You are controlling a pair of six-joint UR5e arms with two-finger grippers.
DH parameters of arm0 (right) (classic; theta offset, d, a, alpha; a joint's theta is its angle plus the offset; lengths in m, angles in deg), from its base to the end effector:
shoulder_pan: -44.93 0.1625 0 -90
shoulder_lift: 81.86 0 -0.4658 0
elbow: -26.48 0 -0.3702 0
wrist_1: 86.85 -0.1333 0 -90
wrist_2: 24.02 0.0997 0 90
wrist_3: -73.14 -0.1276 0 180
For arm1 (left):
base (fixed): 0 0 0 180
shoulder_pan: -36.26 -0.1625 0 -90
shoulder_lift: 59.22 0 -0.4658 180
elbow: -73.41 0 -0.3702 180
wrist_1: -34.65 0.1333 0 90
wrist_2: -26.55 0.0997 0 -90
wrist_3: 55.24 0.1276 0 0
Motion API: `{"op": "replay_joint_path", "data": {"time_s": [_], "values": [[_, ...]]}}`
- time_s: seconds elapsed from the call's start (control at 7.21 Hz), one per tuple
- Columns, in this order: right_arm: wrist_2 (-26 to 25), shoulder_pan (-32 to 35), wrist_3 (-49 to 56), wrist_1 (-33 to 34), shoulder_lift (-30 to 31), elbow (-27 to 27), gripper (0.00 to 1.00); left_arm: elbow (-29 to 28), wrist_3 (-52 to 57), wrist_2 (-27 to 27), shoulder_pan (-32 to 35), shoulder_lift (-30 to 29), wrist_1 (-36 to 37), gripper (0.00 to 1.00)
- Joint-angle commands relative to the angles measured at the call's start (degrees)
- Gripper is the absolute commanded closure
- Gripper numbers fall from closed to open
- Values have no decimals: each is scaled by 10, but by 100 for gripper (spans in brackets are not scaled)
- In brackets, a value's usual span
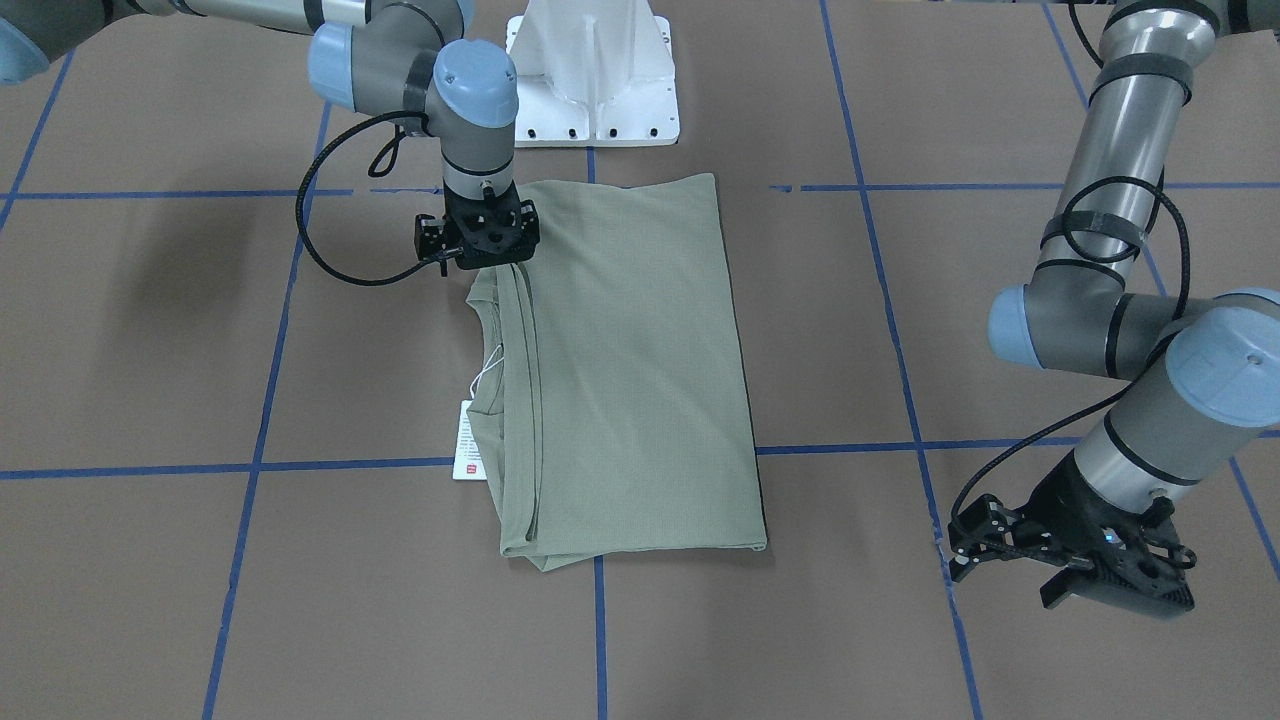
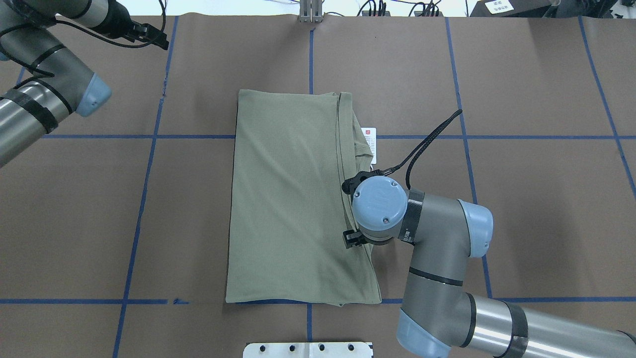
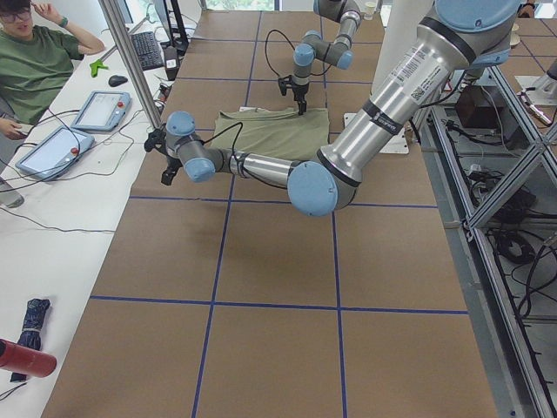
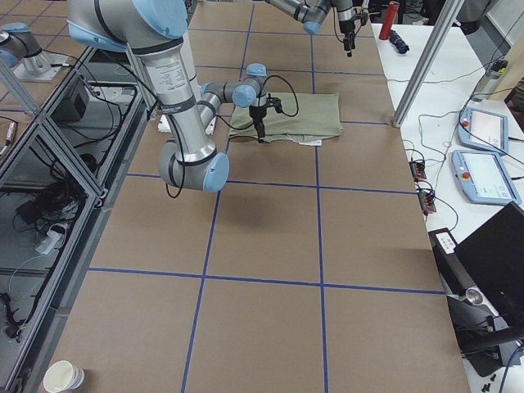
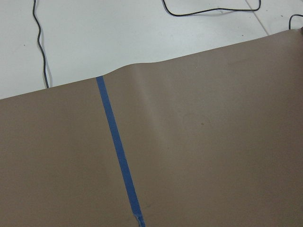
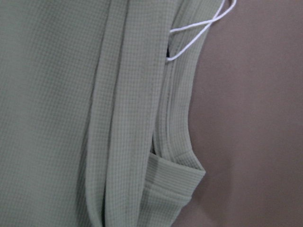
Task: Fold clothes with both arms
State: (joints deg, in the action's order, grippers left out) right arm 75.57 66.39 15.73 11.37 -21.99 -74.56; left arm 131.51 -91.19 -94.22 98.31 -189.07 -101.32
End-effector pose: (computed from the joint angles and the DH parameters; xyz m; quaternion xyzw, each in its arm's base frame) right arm -0.5775 -0.3474 0.3730 0.0570 -0.2882 -0.1163 0.9488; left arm 0.3207 -0.7496 0.4529 0.2458 0.4320 0.0600 0.8657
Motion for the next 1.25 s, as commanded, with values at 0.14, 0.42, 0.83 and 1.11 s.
{"op": "replay_joint_path", "data": {"time_s": [0.14, 0.42, 0.83, 1.11], "values": [[-2, 36, 1, 28, 49, -18, 0, 5, 0, -1, 1, 0, 0, 0], [3, 52, 4, 33, 57, -44, 0, 6, 0, -1, 1, 0, 0, 0], [7, 75, -1, -15, 17, -36, 0, 9, 0, -1, 1, 1, 0, 0], [7, 76, 6, -17, -81, 69, 0, 9, 0, -2, 0, 6, 2, 0]]}}
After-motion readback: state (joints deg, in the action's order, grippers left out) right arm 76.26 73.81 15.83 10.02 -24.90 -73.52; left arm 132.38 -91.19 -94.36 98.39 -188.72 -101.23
